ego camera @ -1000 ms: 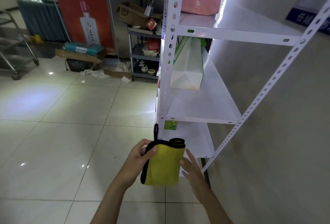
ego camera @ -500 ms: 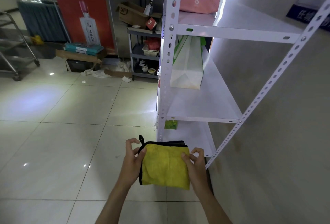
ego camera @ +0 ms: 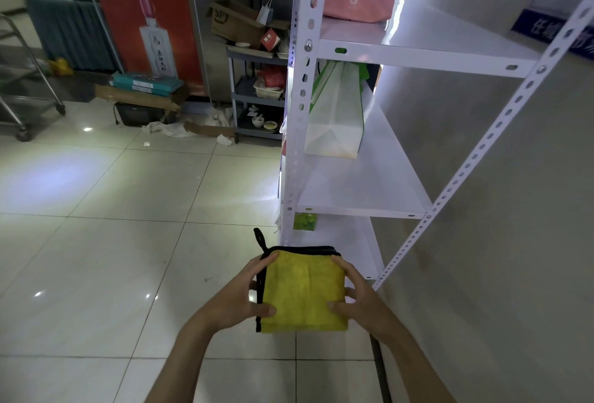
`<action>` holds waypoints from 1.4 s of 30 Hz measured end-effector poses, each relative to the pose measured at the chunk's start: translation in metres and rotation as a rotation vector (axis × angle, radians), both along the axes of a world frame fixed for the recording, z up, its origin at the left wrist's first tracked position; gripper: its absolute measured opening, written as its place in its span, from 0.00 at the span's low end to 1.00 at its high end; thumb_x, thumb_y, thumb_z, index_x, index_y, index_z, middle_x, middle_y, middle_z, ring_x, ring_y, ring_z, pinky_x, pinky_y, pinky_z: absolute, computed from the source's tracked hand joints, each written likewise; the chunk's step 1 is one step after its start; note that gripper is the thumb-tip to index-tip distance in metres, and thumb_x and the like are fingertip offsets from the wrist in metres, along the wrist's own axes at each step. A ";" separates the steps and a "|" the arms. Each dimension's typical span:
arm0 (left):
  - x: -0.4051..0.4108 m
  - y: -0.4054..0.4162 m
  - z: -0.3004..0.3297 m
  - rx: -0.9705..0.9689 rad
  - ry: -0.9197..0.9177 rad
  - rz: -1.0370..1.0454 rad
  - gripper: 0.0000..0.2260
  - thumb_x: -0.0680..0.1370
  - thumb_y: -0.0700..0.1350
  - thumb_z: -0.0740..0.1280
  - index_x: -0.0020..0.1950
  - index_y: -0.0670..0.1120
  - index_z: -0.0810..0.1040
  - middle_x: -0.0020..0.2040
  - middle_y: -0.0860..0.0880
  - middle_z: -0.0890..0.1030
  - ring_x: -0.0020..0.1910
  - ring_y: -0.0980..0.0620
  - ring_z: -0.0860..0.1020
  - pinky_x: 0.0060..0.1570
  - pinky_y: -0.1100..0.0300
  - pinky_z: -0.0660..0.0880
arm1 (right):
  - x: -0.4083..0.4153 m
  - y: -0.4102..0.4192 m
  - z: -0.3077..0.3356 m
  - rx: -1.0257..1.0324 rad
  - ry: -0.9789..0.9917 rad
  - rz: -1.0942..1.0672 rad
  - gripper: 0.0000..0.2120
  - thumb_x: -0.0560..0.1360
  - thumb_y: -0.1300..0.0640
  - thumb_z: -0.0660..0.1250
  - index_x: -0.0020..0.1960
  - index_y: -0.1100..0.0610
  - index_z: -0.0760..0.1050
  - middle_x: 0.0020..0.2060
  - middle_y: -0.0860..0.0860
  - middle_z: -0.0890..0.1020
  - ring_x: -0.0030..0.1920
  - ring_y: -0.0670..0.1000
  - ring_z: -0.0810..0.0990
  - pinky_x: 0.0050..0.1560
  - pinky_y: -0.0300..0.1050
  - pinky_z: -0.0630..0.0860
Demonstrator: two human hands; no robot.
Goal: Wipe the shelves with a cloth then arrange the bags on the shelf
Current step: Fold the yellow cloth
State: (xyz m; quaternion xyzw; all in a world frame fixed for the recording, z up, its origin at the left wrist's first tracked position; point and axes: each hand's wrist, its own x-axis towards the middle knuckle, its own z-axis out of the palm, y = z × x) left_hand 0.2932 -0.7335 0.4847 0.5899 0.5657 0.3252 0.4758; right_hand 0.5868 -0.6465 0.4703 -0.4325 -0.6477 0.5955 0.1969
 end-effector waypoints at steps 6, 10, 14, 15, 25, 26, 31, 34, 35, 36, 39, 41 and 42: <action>0.012 0.007 -0.002 0.030 0.101 -0.045 0.49 0.69 0.41 0.80 0.81 0.61 0.54 0.78 0.63 0.58 0.73 0.65 0.65 0.65 0.69 0.70 | -0.008 -0.005 -0.001 0.145 -0.062 -0.058 0.43 0.73 0.64 0.74 0.77 0.35 0.60 0.75 0.42 0.68 0.68 0.47 0.75 0.60 0.41 0.80; 0.035 0.013 -0.004 0.040 0.107 -0.053 0.50 0.69 0.40 0.79 0.82 0.58 0.53 0.79 0.59 0.57 0.77 0.59 0.62 0.73 0.62 0.67 | -0.026 -0.024 0.007 0.268 -0.049 -0.096 0.44 0.73 0.71 0.68 0.80 0.42 0.56 0.75 0.40 0.68 0.71 0.38 0.71 0.65 0.31 0.72; 0.058 0.016 0.005 0.071 0.098 -0.062 0.50 0.70 0.37 0.77 0.82 0.56 0.51 0.79 0.60 0.55 0.77 0.61 0.59 0.71 0.73 0.62 | -0.047 -0.039 0.011 0.308 -0.016 -0.176 0.46 0.74 0.65 0.70 0.82 0.40 0.50 0.71 0.42 0.76 0.66 0.39 0.77 0.63 0.36 0.76; 0.062 0.016 0.007 0.078 0.075 -0.058 0.49 0.70 0.36 0.76 0.82 0.57 0.51 0.79 0.60 0.55 0.76 0.62 0.59 0.70 0.74 0.62 | -0.050 -0.041 0.013 0.316 -0.022 -0.189 0.47 0.75 0.64 0.71 0.82 0.38 0.49 0.70 0.41 0.76 0.63 0.38 0.79 0.61 0.35 0.77; 0.080 0.012 0.021 0.018 -0.235 0.374 0.19 0.82 0.53 0.66 0.72 0.62 0.70 0.63 0.58 0.80 0.58 0.56 0.82 0.56 0.56 0.82 | -0.065 -0.057 0.023 0.303 0.044 -0.084 0.38 0.79 0.65 0.59 0.82 0.41 0.49 0.77 0.32 0.64 0.73 0.34 0.68 0.68 0.36 0.72; 0.080 0.012 0.020 0.053 -0.194 0.420 0.18 0.81 0.55 0.67 0.70 0.60 0.71 0.62 0.58 0.81 0.54 0.56 0.83 0.53 0.58 0.82 | -0.065 -0.058 0.023 0.309 0.039 -0.058 0.38 0.79 0.66 0.59 0.82 0.42 0.49 0.77 0.32 0.63 0.74 0.34 0.67 0.69 0.35 0.71; 0.076 0.018 0.022 0.037 -0.257 0.486 0.14 0.83 0.46 0.64 0.65 0.57 0.65 0.57 0.52 0.82 0.47 0.50 0.86 0.48 0.48 0.84 | -0.057 -0.049 0.019 0.237 0.117 -0.107 0.26 0.79 0.60 0.62 0.77 0.49 0.68 0.71 0.37 0.75 0.71 0.41 0.74 0.66 0.44 0.78; 0.068 0.021 0.031 0.020 -0.385 0.461 0.12 0.85 0.39 0.59 0.62 0.55 0.61 0.55 0.46 0.83 0.44 0.47 0.85 0.42 0.52 0.83 | -0.048 -0.036 0.023 0.259 0.161 -0.378 0.15 0.77 0.54 0.65 0.63 0.46 0.79 0.60 0.40 0.83 0.64 0.49 0.80 0.53 0.44 0.84; 0.066 0.022 0.035 0.024 -0.403 0.437 0.12 0.85 0.38 0.57 0.60 0.55 0.61 0.55 0.45 0.83 0.44 0.48 0.85 0.41 0.54 0.83 | -0.043 -0.032 0.024 0.281 0.132 -0.437 0.15 0.78 0.57 0.67 0.62 0.45 0.79 0.61 0.41 0.82 0.63 0.50 0.80 0.51 0.37 0.82; 0.065 0.023 0.038 0.028 -0.406 0.409 0.11 0.85 0.38 0.56 0.59 0.54 0.61 0.55 0.45 0.83 0.44 0.49 0.85 0.40 0.56 0.82 | -0.038 -0.029 0.026 0.268 0.111 -0.447 0.16 0.79 0.59 0.68 0.62 0.44 0.78 0.63 0.43 0.81 0.63 0.49 0.80 0.51 0.33 0.80; 0.063 0.029 0.047 0.047 -0.391 0.315 0.08 0.86 0.39 0.55 0.59 0.52 0.65 0.56 0.42 0.82 0.46 0.52 0.84 0.42 0.60 0.80 | -0.031 -0.022 0.039 -0.027 0.189 -0.311 0.18 0.79 0.53 0.71 0.67 0.41 0.76 0.62 0.48 0.82 0.59 0.50 0.84 0.51 0.45 0.83; 0.064 0.034 0.051 0.064 -0.358 0.257 0.07 0.86 0.39 0.55 0.60 0.48 0.71 0.57 0.44 0.81 0.52 0.50 0.83 0.46 0.61 0.79 | -0.026 -0.018 0.051 -0.087 0.237 -0.254 0.21 0.77 0.51 0.71 0.69 0.40 0.75 0.60 0.50 0.84 0.58 0.51 0.85 0.49 0.52 0.84; 0.066 0.038 0.051 0.065 -0.342 0.234 0.09 0.86 0.39 0.55 0.59 0.46 0.74 0.59 0.46 0.80 0.56 0.48 0.81 0.48 0.60 0.80 | -0.024 -0.016 0.055 -0.061 0.238 -0.252 0.21 0.78 0.53 0.71 0.70 0.41 0.75 0.60 0.50 0.83 0.58 0.51 0.85 0.47 0.52 0.84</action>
